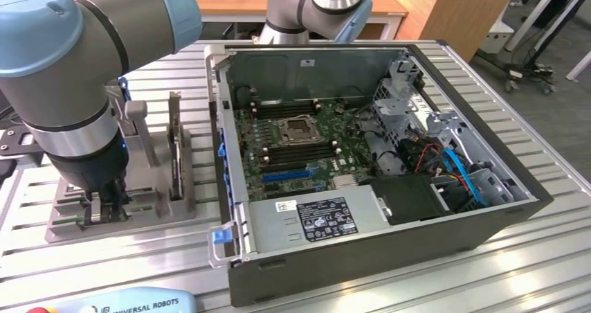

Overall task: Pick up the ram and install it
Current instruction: 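Pick up the ram and move it above insertion slot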

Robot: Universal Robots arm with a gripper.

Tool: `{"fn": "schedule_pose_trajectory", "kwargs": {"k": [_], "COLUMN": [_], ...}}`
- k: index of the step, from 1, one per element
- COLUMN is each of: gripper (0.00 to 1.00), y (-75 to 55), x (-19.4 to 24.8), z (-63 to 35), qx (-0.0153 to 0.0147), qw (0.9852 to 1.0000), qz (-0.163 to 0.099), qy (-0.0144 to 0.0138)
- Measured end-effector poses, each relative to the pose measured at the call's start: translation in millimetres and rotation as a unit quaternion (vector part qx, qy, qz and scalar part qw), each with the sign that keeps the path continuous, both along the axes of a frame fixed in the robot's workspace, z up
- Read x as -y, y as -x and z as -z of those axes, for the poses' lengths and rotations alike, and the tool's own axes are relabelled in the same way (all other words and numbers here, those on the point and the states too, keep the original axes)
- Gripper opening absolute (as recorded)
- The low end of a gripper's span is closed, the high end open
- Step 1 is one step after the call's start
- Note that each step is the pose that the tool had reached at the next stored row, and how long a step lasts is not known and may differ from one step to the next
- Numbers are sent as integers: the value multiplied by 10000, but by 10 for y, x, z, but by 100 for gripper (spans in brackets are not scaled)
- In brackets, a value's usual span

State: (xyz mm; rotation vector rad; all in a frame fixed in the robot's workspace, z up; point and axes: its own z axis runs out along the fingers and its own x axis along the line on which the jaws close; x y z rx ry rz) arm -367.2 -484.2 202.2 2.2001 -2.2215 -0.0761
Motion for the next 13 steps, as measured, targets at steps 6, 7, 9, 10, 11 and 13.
{"fn": "schedule_pose_trajectory", "kwargs": {"k": [6, 7, 9, 10, 11, 13], "gripper": [27, 27, 27, 27, 27, 27], "y": [0, 0, 0, 0, 0, 0], "x": [0, 0, 0, 0, 0, 0], "z": [0, 1, 9, 8, 8, 9], "qx": [0, 0, 0, -1, -1, 0], "qw": [10000, 10000, 10000, 10000, 10000, 10000], "qz": [0, 0, 0, 0, 0, 0], "qy": [0, 0, 0, 0, 1, 0]}}
